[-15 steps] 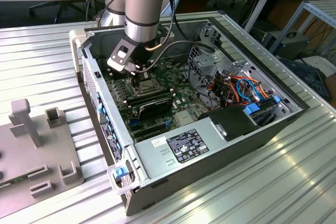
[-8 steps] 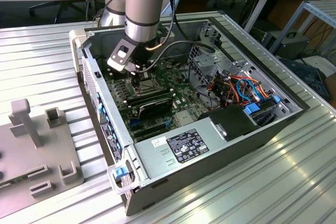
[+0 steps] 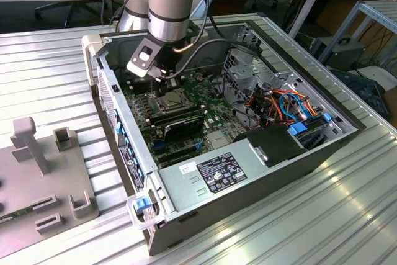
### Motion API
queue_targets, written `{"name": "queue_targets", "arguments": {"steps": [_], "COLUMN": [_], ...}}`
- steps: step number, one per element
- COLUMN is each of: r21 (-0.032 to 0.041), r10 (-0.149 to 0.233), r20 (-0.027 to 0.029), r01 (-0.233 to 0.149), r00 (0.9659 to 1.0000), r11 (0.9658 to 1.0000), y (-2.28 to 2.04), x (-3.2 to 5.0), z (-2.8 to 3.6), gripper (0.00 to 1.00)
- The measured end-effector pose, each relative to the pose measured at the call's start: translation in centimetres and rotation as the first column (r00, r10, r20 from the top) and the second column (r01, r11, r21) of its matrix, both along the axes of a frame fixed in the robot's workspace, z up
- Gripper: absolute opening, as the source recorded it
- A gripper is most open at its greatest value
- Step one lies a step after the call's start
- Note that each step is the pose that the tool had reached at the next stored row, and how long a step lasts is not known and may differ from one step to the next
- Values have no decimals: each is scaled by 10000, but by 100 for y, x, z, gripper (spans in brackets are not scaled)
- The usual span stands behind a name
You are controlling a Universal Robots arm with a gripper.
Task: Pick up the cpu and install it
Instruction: 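Close the cpu cover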
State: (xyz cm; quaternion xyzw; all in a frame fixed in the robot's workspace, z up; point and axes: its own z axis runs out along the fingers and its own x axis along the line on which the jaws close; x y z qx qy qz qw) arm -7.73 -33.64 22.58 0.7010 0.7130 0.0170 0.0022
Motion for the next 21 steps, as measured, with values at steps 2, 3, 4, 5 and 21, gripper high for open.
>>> {"name": "queue_targets", "arguments": {"steps": [2,3,4,5,21], "r21": [2,1,1,0,0], "r10": [1,0,0,-2,-1], "r20": [2,2,2,1,2], "r01": [-1,0,0,2,1], "r00": [10000,10000,10000,10000,10000], "r11": [10000,10000,10000,10000,10000], "y": [0,0,0,0,0], "x": [0,0,0,3,306], "z": [7,7,7,8,7], "gripper": [11,11,11,11,11]}}
